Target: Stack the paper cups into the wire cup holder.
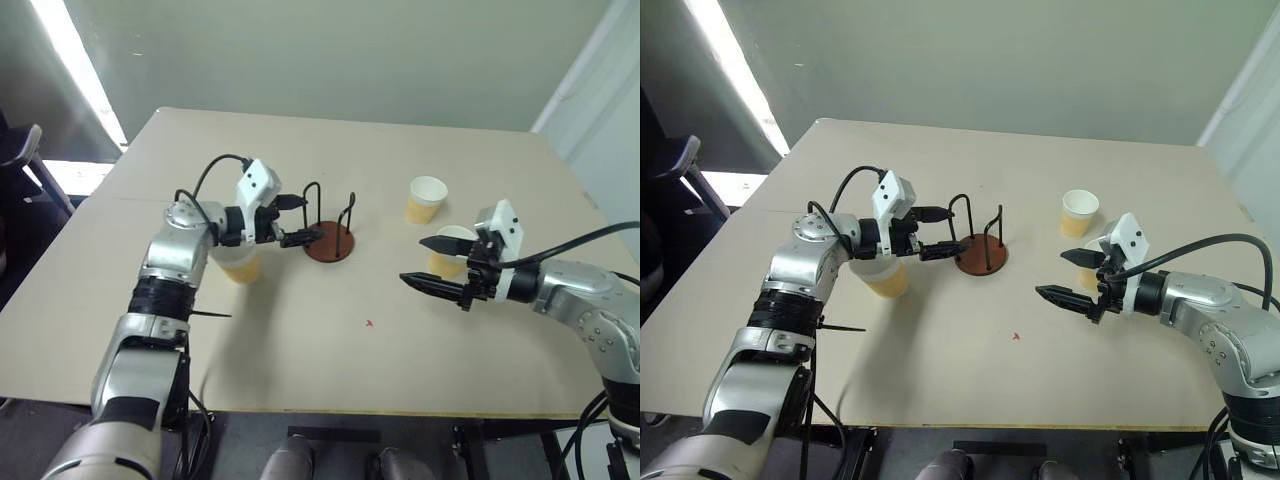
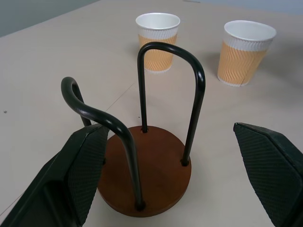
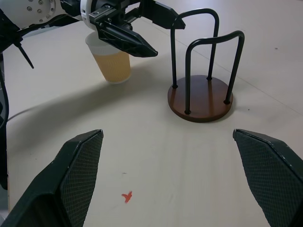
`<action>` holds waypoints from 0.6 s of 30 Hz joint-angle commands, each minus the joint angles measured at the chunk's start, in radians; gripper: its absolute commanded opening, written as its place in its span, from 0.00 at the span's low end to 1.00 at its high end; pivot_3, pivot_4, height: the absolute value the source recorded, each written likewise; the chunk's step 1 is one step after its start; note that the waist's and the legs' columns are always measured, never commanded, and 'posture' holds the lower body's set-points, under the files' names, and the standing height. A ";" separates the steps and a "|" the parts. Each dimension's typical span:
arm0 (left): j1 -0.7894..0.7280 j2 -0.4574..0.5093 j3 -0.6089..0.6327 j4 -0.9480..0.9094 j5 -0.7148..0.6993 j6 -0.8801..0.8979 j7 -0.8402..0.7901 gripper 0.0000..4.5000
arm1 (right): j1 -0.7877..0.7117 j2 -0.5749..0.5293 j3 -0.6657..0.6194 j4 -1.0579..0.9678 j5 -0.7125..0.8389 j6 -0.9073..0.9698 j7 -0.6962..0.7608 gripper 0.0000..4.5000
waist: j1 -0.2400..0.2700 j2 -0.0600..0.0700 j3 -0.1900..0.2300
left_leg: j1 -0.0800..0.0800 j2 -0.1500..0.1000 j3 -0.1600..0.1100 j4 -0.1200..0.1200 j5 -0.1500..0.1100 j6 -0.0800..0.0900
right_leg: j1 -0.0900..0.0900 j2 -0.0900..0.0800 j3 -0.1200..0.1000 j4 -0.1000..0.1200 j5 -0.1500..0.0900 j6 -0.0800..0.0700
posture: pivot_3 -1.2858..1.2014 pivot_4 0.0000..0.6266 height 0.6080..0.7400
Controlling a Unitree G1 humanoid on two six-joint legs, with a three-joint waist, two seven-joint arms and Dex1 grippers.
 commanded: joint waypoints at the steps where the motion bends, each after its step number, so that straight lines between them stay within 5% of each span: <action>1: -0.039 -0.008 0.004 0.005 0.016 -0.024 0.018 1.00 | -0.006 -0.015 -0.042 -0.026 0.015 -0.005 -0.006 1.00 | 0.000 0.000 0.000 | 0.000 0.000 0.000 0.000 0.000 0.000 | 0.000 0.000 0.000 0.000 0.000 0.000 | 0.52 0.24 1.00; 18: -0.046 -0.110 -0.014 0.088 0.071 -0.049 0.102 1.00 | -0.011 -0.030 -0.034 -0.026 0.017 -0.010 0.019 1.00 | 0.002 0.000 0.000 | 0.000 0.000 0.001 0.000 0.000 0.001 | 0.000 0.000 0.001 0.000 0.001 0.002 | 0.52 0.24 1.00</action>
